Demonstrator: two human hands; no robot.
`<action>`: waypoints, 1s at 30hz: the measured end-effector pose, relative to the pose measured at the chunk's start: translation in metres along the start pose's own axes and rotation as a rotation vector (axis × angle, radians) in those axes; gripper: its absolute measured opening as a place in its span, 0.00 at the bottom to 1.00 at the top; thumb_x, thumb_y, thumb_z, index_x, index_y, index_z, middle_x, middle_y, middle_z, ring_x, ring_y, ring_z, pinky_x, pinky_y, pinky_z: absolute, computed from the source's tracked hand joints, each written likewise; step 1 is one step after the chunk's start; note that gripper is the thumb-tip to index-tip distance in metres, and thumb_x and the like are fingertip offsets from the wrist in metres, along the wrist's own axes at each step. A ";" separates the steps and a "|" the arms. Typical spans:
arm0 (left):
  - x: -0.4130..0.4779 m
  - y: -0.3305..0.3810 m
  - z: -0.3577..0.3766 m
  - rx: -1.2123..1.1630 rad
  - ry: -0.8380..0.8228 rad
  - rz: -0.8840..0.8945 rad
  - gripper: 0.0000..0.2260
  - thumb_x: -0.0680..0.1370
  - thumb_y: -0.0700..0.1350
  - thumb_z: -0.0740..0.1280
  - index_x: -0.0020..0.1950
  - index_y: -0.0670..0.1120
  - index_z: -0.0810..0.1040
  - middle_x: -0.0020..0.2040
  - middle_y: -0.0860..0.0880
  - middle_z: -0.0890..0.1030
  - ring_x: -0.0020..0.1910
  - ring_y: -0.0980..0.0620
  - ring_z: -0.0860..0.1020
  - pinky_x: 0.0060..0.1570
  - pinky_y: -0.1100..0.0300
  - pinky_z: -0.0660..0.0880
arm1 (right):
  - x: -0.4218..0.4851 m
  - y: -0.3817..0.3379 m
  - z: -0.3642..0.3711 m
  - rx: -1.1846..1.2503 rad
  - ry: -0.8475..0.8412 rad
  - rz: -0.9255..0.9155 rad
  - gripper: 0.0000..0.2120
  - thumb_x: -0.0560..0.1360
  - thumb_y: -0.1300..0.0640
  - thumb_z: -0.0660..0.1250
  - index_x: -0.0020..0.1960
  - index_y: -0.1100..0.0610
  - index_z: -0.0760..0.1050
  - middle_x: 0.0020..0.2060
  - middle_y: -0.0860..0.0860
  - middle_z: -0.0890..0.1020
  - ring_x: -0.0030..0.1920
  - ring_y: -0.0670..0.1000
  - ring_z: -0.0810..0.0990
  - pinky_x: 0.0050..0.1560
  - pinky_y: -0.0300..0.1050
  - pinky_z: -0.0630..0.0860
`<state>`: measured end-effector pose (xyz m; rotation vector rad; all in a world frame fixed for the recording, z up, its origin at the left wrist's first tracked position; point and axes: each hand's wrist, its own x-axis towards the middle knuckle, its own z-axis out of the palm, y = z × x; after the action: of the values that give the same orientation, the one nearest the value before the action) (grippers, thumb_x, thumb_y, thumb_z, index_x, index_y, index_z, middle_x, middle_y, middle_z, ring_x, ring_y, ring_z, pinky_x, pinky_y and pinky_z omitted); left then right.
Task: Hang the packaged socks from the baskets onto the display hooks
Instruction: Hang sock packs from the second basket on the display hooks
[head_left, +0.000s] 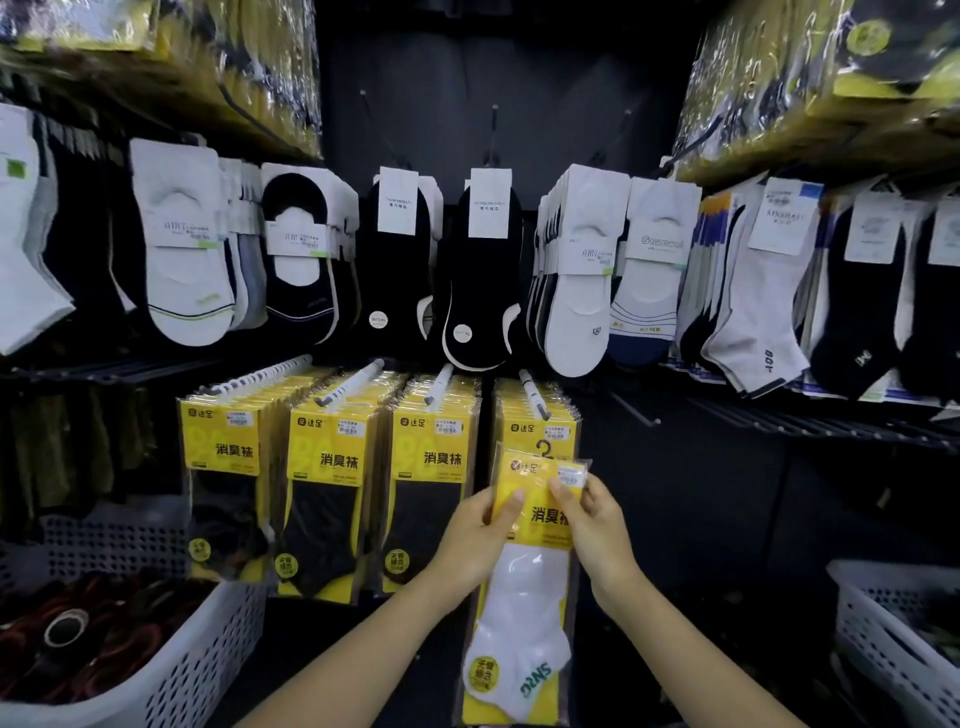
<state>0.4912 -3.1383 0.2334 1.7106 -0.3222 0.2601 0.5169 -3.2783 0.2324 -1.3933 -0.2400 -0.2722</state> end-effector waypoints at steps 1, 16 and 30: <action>0.000 0.001 0.003 -0.016 -0.017 -0.021 0.10 0.80 0.50 0.61 0.56 0.50 0.79 0.50 0.51 0.84 0.49 0.56 0.82 0.47 0.65 0.77 | 0.001 -0.001 -0.005 -0.001 0.013 0.006 0.08 0.78 0.58 0.65 0.56 0.56 0.77 0.48 0.50 0.85 0.47 0.47 0.85 0.41 0.37 0.80; 0.023 -0.001 0.011 -0.011 0.134 -0.100 0.23 0.80 0.49 0.62 0.74 0.52 0.60 0.57 0.59 0.74 0.46 0.68 0.73 0.37 0.75 0.70 | 0.047 -0.019 -0.002 -0.217 0.094 -0.207 0.02 0.79 0.61 0.62 0.49 0.56 0.74 0.43 0.51 0.81 0.40 0.45 0.79 0.38 0.36 0.78; 0.042 -0.025 0.013 0.027 0.156 -0.133 0.29 0.80 0.50 0.62 0.77 0.51 0.52 0.73 0.51 0.64 0.69 0.52 0.68 0.67 0.53 0.67 | 0.074 0.010 0.003 -0.232 0.224 0.031 0.09 0.75 0.54 0.70 0.50 0.60 0.77 0.45 0.54 0.82 0.44 0.49 0.80 0.42 0.41 0.78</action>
<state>0.5398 -3.1497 0.2227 1.7183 -0.0892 0.2991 0.5904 -3.2768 0.2474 -1.5794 -0.0012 -0.4379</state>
